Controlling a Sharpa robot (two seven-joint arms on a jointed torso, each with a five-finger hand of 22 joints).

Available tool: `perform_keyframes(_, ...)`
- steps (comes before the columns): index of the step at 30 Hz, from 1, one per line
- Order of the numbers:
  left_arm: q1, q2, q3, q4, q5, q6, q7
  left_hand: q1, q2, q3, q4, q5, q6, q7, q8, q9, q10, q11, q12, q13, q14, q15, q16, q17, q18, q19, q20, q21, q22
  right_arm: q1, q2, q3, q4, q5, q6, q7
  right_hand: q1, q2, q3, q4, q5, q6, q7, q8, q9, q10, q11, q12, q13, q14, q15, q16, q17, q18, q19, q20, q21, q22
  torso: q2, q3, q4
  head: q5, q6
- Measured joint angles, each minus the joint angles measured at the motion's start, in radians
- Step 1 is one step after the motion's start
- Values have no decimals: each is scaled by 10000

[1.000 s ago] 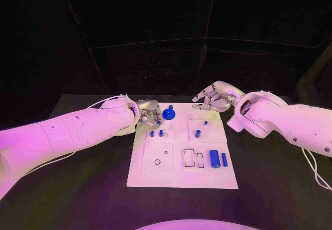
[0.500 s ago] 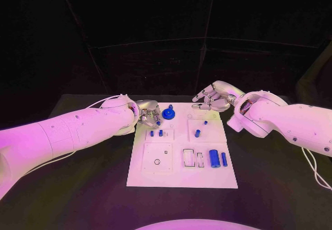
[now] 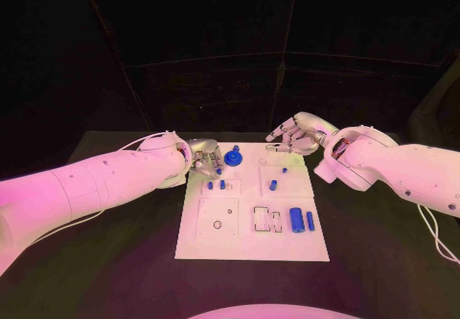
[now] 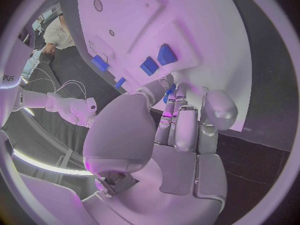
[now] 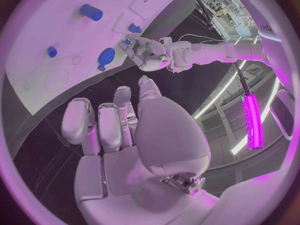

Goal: Assemble the parts on the task board

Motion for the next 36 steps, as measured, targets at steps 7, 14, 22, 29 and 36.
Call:
perform_keyframes(7, 3, -247, 11, 71, 21, -218, 29, 122, -118, -273, -105, 0, -954, -80, 0, 0, -1150, 238, -312, -57, 21, 193, 0, -153, 1, -94, 93, -426, -401, 0, -25, 0, -121, -98, 6, -20, 437, 175, 33, -130, -390, 49, 49, 149, 31, -1210, 13, -1846, -1562, -75, -75, -838, -936, 238, -654, 2, -657, -930, -5, -2, 6, -1, 18)
perform_keyframes(14, 15, -709, 44, 344, 475, -655, 274, 233, -7, -409, -105, 0, -799, 69, 69, 58, -1219, 234, -198, 1, 21, 193, -37, -207, 0, -124, 124, -563, -526, 0, -41, 0, -425, -1181, 250, -229, 1542, 210, 318, -456, -1289, 457, 94, 271, 26, -1952, 192, -4589, -4170, -139, 6, -1745, -1874, 237, -874, 55, -1118, -1521, -12, -6, 7, -9, 67)
perform_keyframes(22, 41, -1621, 54, 1068, 3277, -1313, 1623, 220, 201, -323, -18, 0, -49, 384, 302, 110, -435, 183, 513, 91, -29, 232, -331, -776, 159, -489, 200, -1677, -1459, -85, -34, -1, -525, -3659, 669, -727, 1870, 129, 582, -463, -1596, 712, 30, 126, -8, -1587, 197, -5879, -6025, -72, 73, -1766, -1781, 236, -675, 142, -1075, -1300, -9, 4, 3, -149, 204)
perform_keyframes(29, 43, -2338, 48, 1935, 7514, -1538, 3514, 186, 235, -225, -8, 0, 127, 390, 301, 63, -372, 180, 716, 7, -1459, 264, -2059, -3730, 559, -1831, 247, -4213, -3515, -215, -7, -10, -513, -5664, 926, -1235, 1924, 75, 665, -439, -1744, 712, 30, -55, -17, -1644, 254, -6251, -6604, -36, 108, -1766, -1769, 237, -637, 180, -1047, -1261, -4, -4, -2, -360, 269)
perform_keyframes(36, 43, -2871, 41, 2529, 10114, -1645, 4583, 186, 235, -171, -7, 0, 161, 423, 341, 63, -373, 180, 851, 8, -1880, 257, -2550, -4594, 557, -2036, 247, -4450, -3675, -364, 79, -9, -564, -6669, 1177, -1536, 1977, 22, 777, -494, -1840, 711, 29, -194, -17, -1734, 342, -6526, -7105, -36, 108, -1766, -1817, 237, -637, 180, -1047, -1274, -3, -13, 6, -429, 286)
